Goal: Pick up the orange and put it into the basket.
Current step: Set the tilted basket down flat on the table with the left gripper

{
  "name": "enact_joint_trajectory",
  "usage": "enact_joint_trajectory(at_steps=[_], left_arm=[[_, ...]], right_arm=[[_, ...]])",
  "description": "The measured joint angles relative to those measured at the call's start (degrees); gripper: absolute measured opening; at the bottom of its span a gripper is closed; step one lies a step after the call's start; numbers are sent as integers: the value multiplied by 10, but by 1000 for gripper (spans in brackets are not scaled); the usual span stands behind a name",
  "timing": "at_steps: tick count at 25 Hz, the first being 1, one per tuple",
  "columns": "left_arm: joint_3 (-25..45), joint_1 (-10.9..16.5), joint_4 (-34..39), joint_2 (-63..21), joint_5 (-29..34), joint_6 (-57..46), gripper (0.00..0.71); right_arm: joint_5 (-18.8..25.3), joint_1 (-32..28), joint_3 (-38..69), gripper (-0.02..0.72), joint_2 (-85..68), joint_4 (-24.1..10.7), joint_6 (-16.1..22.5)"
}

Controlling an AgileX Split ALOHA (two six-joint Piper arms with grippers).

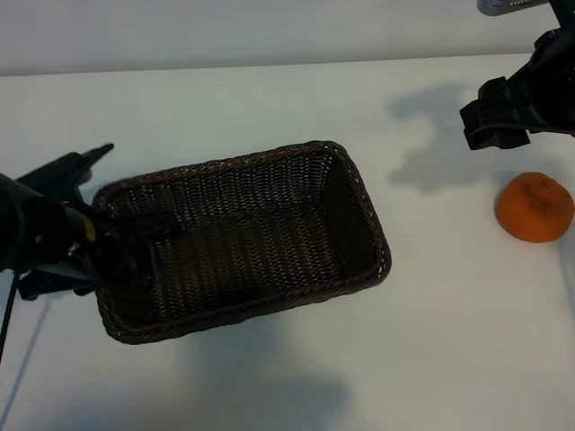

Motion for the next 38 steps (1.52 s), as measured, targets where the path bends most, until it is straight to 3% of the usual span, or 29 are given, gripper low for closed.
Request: enact_joint_trajectory(at_steps=[4, 5, 9, 28, 33, 38], left_arm=[[0, 17, -11, -33, 1, 18, 381], [0, 21, -23, -42, 3, 33, 346], [0, 36, -99, -69, 2, 116, 348], [5, 153, -616, -80, 5, 667, 347], [5, 189, -669, -78, 4, 731, 347], [-18, 196, -695, -39, 4, 768, 347]], right_arm=[[1, 0, 0, 595, 0, 0, -1], [2, 0, 0, 595, 0, 0, -1], [2, 0, 0, 595, 0, 0, -1], [3, 0, 0, 595, 0, 0, -5], [3, 0, 0, 595, 0, 0, -5], [3, 0, 0, 595, 0, 0, -6]])
